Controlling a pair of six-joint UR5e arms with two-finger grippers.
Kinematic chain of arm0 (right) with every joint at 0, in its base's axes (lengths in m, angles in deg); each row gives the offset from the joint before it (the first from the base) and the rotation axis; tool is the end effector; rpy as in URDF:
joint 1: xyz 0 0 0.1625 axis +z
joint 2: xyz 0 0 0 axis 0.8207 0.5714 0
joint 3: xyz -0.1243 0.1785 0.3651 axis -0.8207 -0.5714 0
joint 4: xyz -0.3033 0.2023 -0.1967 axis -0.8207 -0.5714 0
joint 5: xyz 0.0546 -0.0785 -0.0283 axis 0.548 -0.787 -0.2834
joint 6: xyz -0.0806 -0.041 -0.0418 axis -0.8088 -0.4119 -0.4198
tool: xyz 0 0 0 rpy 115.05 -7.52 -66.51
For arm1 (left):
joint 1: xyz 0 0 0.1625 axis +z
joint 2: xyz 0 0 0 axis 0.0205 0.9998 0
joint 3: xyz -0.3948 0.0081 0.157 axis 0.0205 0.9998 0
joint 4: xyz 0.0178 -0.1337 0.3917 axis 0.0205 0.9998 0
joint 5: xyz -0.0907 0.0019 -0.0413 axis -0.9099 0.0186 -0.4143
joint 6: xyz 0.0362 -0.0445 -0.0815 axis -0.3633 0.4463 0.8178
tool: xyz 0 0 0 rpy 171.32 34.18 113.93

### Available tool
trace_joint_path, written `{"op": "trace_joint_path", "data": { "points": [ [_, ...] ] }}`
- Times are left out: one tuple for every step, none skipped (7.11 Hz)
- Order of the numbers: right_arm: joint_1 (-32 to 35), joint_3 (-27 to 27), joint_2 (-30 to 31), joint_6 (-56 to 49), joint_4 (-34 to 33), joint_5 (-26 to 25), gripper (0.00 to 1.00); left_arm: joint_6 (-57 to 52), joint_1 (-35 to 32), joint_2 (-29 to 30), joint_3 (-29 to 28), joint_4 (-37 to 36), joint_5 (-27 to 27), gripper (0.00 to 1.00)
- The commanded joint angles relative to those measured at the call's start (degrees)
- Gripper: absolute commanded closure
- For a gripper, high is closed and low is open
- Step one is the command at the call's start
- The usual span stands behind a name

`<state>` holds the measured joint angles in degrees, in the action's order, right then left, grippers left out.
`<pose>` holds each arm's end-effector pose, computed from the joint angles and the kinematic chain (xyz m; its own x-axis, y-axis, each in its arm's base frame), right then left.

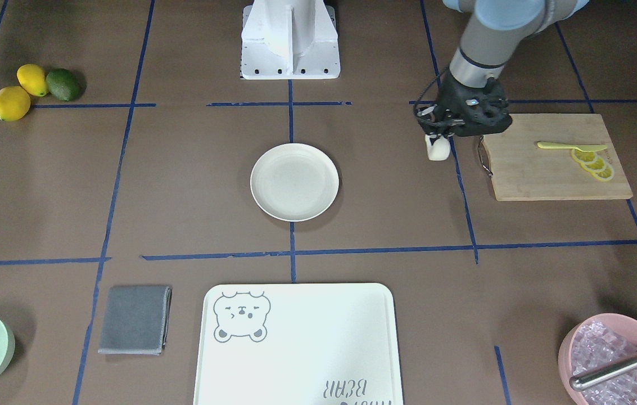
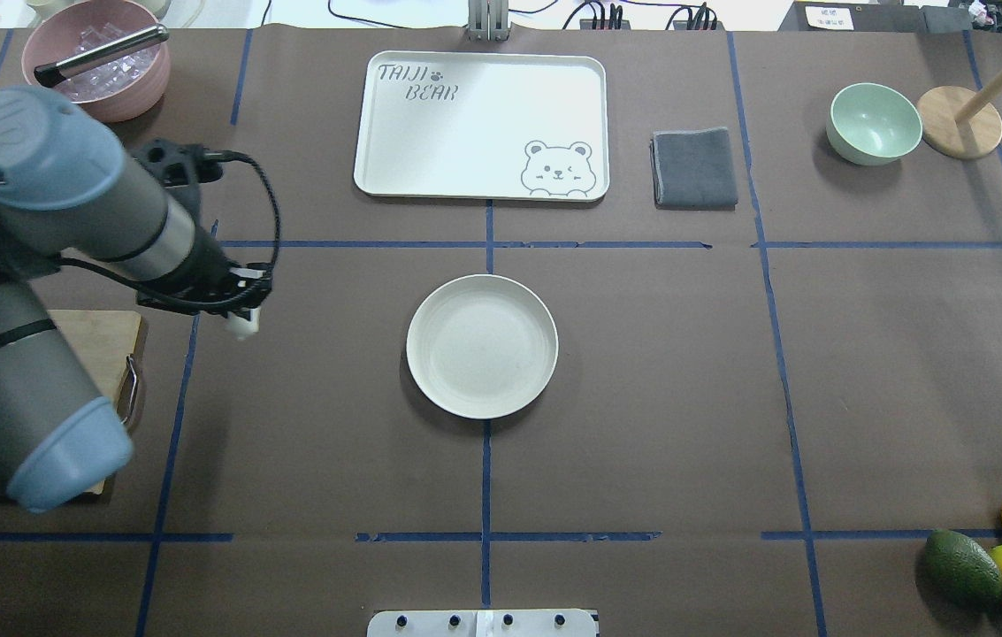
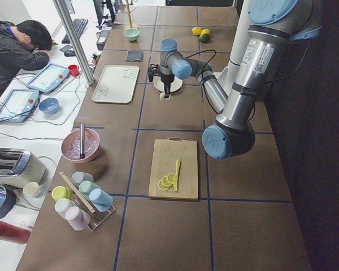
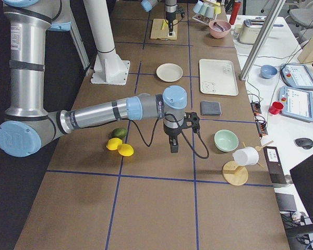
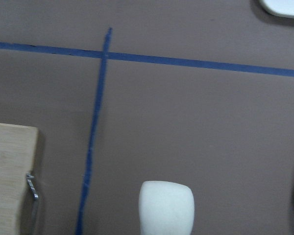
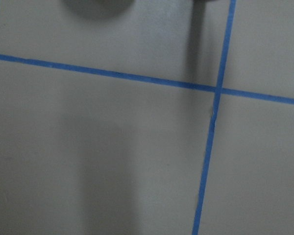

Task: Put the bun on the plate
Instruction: 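Lift the bun with the left gripper and carry it over the white plate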

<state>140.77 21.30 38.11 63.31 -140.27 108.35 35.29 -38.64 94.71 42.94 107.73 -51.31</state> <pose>0.0304 -0.4382 0.5535 0.7072 -0.1366 0.6937 0.0786 0.9903 0.1148 0.3812 -0.4359 0.2427 0.6730 -0.1354 -0.7272 0.1297 0.9895 -0.0642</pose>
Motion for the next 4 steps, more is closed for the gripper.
{"op": "trace_joint_path", "data": {
  "points": [
    [1.13, -0.58, 2.61, -0.85, -0.01, -0.10, 0.00, 8.59, 6.38, 13.71, -9.26, -1.34, 4.42, 0.81],
    [1.14, -1.02, 2.44, -0.76, -0.01, -0.10, 0.00, 12.27, 9.20, 19.34, -14.87, -0.73, 6.63, 0.81],
    [1.14, -1.11, 2.43, -0.59, -0.01, -0.01, 0.00, 13.96, 11.40, 23.57, -20.76, 0.85, 9.17, 0.81],
    [1.14, -1.46, 2.43, -0.58, -0.01, 0.07, 0.00, 15.02, 12.55, 24.92, -25.17, 4.95, 11.46, 0.81]
  ]
}}
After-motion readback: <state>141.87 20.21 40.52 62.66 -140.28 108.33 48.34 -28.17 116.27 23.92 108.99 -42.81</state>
